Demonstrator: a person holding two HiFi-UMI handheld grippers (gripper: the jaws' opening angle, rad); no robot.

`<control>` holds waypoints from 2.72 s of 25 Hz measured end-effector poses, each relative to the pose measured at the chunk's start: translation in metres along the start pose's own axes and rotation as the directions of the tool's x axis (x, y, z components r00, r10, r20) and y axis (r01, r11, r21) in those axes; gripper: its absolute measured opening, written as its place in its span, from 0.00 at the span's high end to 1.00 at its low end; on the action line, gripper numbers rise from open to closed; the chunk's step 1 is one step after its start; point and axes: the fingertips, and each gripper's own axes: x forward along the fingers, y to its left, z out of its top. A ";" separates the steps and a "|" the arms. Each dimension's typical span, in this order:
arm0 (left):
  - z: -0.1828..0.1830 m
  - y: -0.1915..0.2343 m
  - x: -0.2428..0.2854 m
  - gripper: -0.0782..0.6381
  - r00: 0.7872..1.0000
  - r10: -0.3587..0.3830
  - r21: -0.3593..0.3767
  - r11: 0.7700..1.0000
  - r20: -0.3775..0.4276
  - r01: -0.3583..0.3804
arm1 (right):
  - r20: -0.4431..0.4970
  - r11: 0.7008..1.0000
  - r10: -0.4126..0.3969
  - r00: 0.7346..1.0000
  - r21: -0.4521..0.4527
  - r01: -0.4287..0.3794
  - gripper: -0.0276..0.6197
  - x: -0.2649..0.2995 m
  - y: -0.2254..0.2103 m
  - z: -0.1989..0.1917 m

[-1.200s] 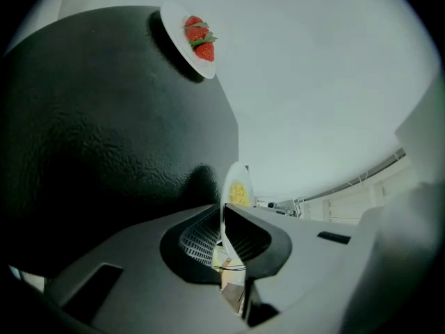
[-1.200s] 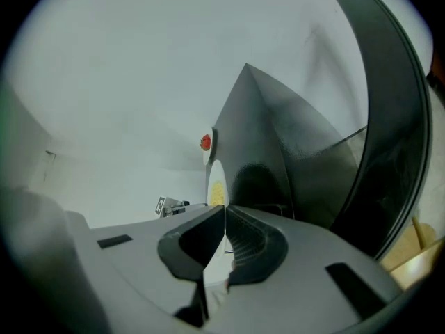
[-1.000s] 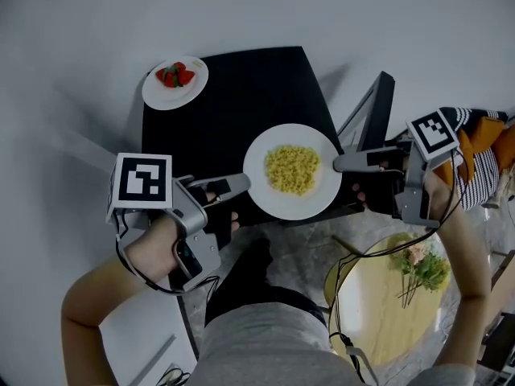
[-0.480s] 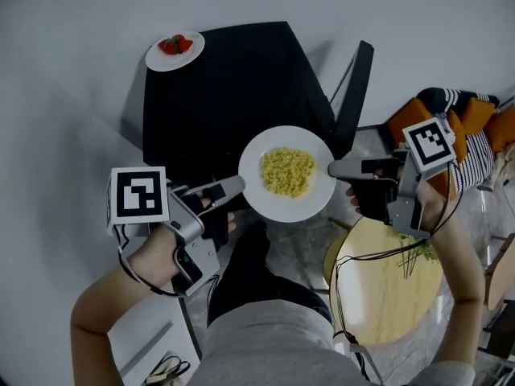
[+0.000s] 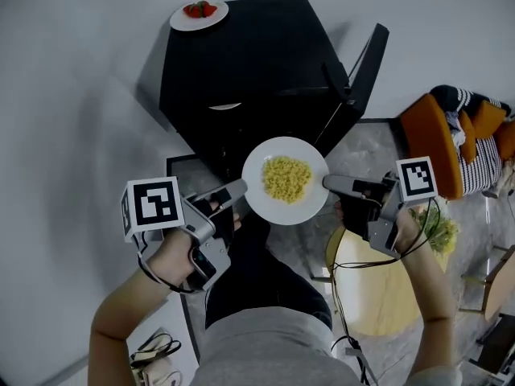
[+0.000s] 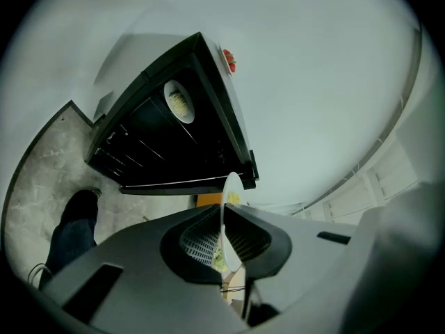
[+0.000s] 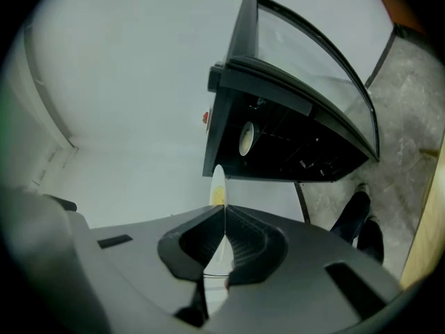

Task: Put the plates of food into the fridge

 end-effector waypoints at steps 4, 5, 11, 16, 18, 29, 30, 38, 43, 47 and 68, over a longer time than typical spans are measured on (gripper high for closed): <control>-0.040 0.051 -0.014 0.86 0.996 -0.043 -0.010 0.999 0.079 0.044 | 0.086 0.996 0.080 0.993 0.037 -0.084 0.93 0.009 -0.049 -0.059; -0.048 0.070 -0.013 0.86 0.990 -0.089 0.026 0.996 0.107 0.087 | 0.127 0.994 0.109 0.986 -0.006 -0.110 0.93 0.013 -0.067 -0.073; -0.078 0.144 -0.015 0.86 0.971 -0.172 0.055 0.985 0.169 0.165 | 0.290 0.986 0.168 0.942 -0.067 -0.155 0.93 0.028 -0.131 -0.129; -0.019 0.163 0.005 0.86 0.966 -0.192 0.043 0.981 0.173 0.187 | 0.360 0.982 0.186 0.914 -0.103 -0.160 0.93 0.063 -0.136 -0.087; -0.009 0.163 0.006 0.86 0.964 -0.200 0.028 0.980 0.174 0.198 | 0.374 0.979 0.200 0.906 -0.103 -0.174 0.93 0.068 -0.136 -0.081; -0.005 0.152 0.002 0.86 0.950 -0.236 -0.012 0.970 0.205 0.244 | 0.422 0.955 0.297 0.856 -0.107 -0.278 0.93 0.065 -0.131 -0.087; -0.004 0.151 0.002 0.86 0.948 -0.238 -0.020 0.969 0.211 0.248 | 0.425 0.951 0.306 0.852 -0.103 -0.290 0.93 0.065 -0.130 -0.087; 0.001 0.149 0.000 0.86 0.935 -0.262 -0.074 0.955 0.238 0.287 | 0.435 0.934 0.357 0.827 -0.133 -0.333 0.93 0.065 -0.123 -0.086; 0.000 0.148 -0.001 0.86 0.932 -0.260 -0.093 0.952 0.253 0.291 | 0.437 0.926 0.376 0.817 -0.149 -0.346 0.93 0.064 -0.123 -0.087; -0.002 0.146 -0.004 0.86 0.929 -0.251 -0.072 0.957 0.270 0.280 | 0.452 0.926 0.375 0.809 -0.154 -0.344 0.93 0.063 -0.125 -0.090; 0.053 0.178 0.048 0.86 0.831 -0.159 0.084 0.987 0.534 0.135 | 0.576 0.921 0.390 0.718 -0.257 -0.293 0.93 0.084 -0.167 -0.024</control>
